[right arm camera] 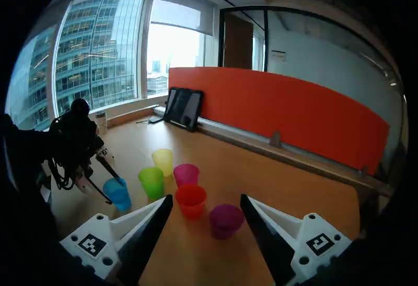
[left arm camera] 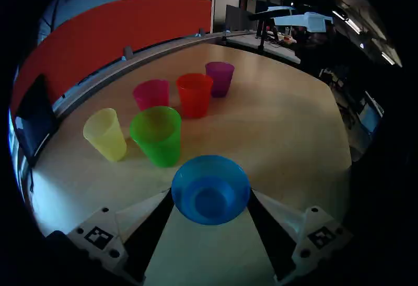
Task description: Pour water
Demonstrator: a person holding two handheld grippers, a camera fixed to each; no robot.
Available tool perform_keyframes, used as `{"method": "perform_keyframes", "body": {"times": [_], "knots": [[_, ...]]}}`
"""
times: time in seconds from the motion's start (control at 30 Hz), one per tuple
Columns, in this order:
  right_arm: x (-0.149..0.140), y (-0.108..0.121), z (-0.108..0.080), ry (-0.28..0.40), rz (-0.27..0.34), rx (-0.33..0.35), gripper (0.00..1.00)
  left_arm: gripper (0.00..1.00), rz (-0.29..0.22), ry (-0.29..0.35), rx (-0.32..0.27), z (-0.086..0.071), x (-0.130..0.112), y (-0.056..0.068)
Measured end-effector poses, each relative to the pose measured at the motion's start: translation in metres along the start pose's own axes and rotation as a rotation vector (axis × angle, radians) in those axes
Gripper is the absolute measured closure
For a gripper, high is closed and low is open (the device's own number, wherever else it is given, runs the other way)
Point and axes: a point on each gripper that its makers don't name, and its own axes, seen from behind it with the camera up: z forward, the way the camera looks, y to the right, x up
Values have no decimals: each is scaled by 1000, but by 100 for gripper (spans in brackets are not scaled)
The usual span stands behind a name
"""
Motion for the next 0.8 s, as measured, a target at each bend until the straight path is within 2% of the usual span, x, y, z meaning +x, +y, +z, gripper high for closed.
{"method": "perform_keyframes", "body": {"times": [0.17, 0.4, 0.6, 0.8], "knots": [[-1, 1, 1, 0, 1, -2, 0, 5, 2, 6, 2, 2, 2, -1], [-1, 2, 2, 2, 3, -2, 0, 14, 22, -4, 9, 7, -3, 1], [0, 3, 3, 5, 7, -4, 0, 15, 9, 6, 6, 6, -2, 3], [3, 3, 3, 14, 11, -5, 0, 15, -16, 56, 5, -3, 9, 2]]}}
